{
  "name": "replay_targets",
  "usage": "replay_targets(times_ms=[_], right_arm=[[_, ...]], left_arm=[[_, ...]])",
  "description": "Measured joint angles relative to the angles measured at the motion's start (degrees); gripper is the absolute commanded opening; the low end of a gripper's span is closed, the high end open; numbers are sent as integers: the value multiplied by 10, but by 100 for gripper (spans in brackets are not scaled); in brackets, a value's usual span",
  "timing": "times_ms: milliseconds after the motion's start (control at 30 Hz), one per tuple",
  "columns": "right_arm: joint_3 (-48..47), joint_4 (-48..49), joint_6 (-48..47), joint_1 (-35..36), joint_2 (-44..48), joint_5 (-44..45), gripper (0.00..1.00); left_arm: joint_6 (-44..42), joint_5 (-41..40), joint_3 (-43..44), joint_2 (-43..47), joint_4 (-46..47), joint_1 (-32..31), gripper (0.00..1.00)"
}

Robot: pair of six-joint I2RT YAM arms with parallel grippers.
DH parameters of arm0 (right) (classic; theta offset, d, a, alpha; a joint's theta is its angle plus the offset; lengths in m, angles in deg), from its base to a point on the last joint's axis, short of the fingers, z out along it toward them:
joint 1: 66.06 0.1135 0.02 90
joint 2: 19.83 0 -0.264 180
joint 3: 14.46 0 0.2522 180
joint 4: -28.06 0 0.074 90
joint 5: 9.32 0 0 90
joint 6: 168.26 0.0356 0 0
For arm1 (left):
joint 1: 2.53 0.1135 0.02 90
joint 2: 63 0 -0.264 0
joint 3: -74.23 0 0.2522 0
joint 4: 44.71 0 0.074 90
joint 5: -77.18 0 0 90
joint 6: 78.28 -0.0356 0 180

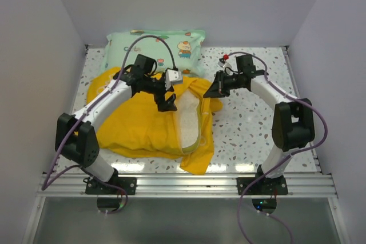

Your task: Put the pillow into the pillowcase

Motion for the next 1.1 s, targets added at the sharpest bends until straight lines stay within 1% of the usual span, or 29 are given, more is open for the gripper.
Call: replay_targets(times_ms=[100,167,267,433,567,700,933,1100], right_arm=[[-4,0,0,0,0,-2,0],[-6,-2,0,0,0,-3,0],[-8,-8,0,0,0,-3,0],[-10,-22,-7,0,0,2,0],[-17,-33,-11,1,-5,7,0],[-31,-35,-11,2,-18,22,0],[-69,-38,-11,2,-40,41,0],[-75,-38,-11,2,-47,45,0]], left_arm=[[-65,-55,-36,45,-43,-70,100],[-84,-86,-68,72,-52,-119,100],[-93,-144,-120,101,-42,-201,100],[-82,-255,-170,105,1,-296,100],[-50,-304,-171,87,36,-333,100],[-5,-323,-169,64,65,-342,100],[79,-337,-122,47,69,-365,100],[153,-399,-95,35,80,-406,100]])
